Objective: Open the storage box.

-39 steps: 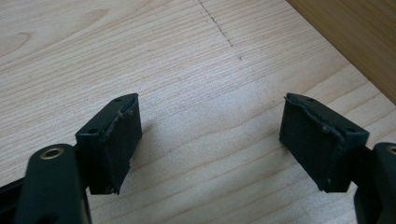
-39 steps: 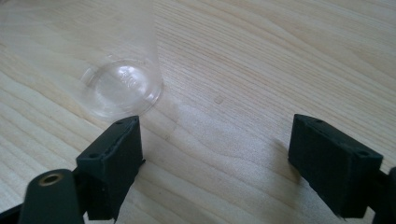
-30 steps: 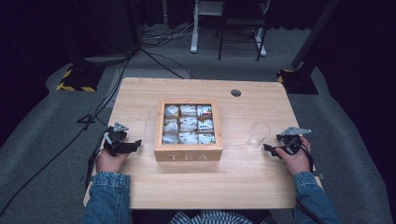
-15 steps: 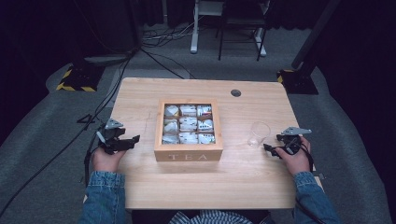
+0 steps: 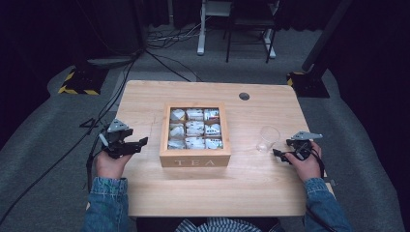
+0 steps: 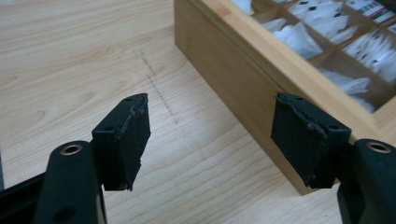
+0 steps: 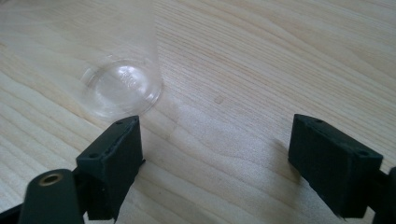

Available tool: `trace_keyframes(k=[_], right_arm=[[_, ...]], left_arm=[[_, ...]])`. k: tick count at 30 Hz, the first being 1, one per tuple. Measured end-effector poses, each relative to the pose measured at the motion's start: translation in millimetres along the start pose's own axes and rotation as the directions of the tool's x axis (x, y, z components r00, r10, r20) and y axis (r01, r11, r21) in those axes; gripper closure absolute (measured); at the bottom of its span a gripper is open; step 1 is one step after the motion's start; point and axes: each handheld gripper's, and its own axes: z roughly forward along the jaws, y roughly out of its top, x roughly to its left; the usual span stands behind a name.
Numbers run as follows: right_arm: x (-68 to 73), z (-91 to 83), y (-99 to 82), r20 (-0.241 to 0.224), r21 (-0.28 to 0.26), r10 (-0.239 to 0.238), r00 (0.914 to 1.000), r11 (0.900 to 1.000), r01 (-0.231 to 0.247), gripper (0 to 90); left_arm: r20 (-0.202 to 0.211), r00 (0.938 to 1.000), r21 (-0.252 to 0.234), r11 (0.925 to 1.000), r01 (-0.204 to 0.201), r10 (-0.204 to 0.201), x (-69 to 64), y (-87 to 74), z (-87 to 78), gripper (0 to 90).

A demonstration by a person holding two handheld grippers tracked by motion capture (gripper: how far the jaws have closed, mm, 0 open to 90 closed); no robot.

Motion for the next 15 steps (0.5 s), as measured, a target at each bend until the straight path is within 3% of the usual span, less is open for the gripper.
trace_keyframes(k=[6, 9, 15], right_arm=[[0.0, 0.0, 0.0, 0.000, 0.000, 0.000, 1.0000, 1.0000, 0.000, 18.0], [0.0, 0.0, 0.0, 0.000, 0.000, 0.000, 1.0000, 1.0000, 0.000, 18.0], [0.0, 0.0, 0.0, 0.000, 0.000, 0.000, 1.0000, 1.0000, 0.000, 18.0]], left_arm=[[0.069, 0.9965, -0.003, 0.9988, -0.048, 0.048, -17.5, 12.2, -5.7, 28.4], [0.102, 0.9915, -0.001, 0.9967, -0.081, 0.081, -29.6, 18.8, -7.8, 28.0], [0.155, 0.9823, 0.021, 0.9937, -0.110, 0.106, -41.0, 22.4, -3.2, 26.0]])
